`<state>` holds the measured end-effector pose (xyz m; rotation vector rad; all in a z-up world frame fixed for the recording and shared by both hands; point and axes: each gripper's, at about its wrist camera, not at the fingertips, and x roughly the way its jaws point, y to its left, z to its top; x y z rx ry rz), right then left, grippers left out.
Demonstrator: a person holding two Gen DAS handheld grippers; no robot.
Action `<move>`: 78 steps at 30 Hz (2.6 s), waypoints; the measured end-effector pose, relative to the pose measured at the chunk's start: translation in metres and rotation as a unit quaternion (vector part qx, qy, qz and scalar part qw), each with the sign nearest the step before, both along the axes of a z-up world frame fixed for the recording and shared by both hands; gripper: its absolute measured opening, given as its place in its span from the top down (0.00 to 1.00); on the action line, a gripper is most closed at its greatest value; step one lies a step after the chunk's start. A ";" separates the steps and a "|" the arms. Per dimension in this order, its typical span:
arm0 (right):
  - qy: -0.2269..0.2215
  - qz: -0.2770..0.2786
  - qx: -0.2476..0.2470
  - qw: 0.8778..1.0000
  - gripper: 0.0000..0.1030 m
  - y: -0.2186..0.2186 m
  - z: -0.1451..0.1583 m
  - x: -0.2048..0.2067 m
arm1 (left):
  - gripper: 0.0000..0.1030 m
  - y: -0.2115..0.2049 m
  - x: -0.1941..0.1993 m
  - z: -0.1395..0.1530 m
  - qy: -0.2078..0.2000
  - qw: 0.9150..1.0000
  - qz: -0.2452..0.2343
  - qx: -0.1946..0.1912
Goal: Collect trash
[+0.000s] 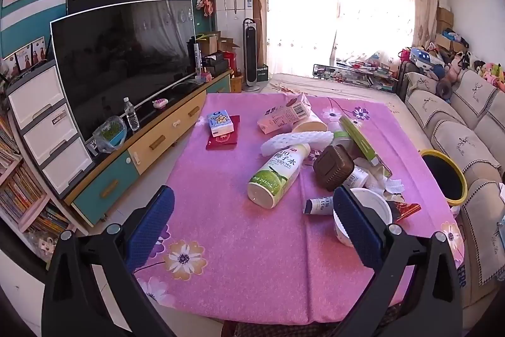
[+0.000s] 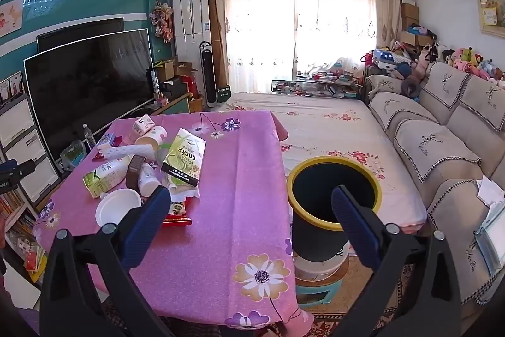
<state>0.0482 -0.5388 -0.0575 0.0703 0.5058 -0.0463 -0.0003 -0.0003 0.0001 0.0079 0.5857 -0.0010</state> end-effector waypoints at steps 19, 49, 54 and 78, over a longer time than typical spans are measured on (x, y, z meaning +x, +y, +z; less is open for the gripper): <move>0.011 0.001 0.003 1.000 0.06 0.001 -0.007 0.009 | 0.04 -0.006 0.004 -0.007 0.015 1.000 -0.011 0.009; 0.021 0.001 0.004 1.000 0.06 -0.001 -0.013 0.013 | 0.04 -0.010 0.005 -0.008 0.017 1.000 -0.018 0.015; 0.021 0.001 0.004 1.000 0.06 -0.001 -0.014 0.013 | 0.04 -0.012 0.005 -0.009 0.018 1.000 -0.020 0.016; 0.030 0.002 0.004 1.000 0.06 -0.001 -0.021 0.019 | 0.04 -0.015 0.008 -0.012 0.022 0.999 -0.024 0.020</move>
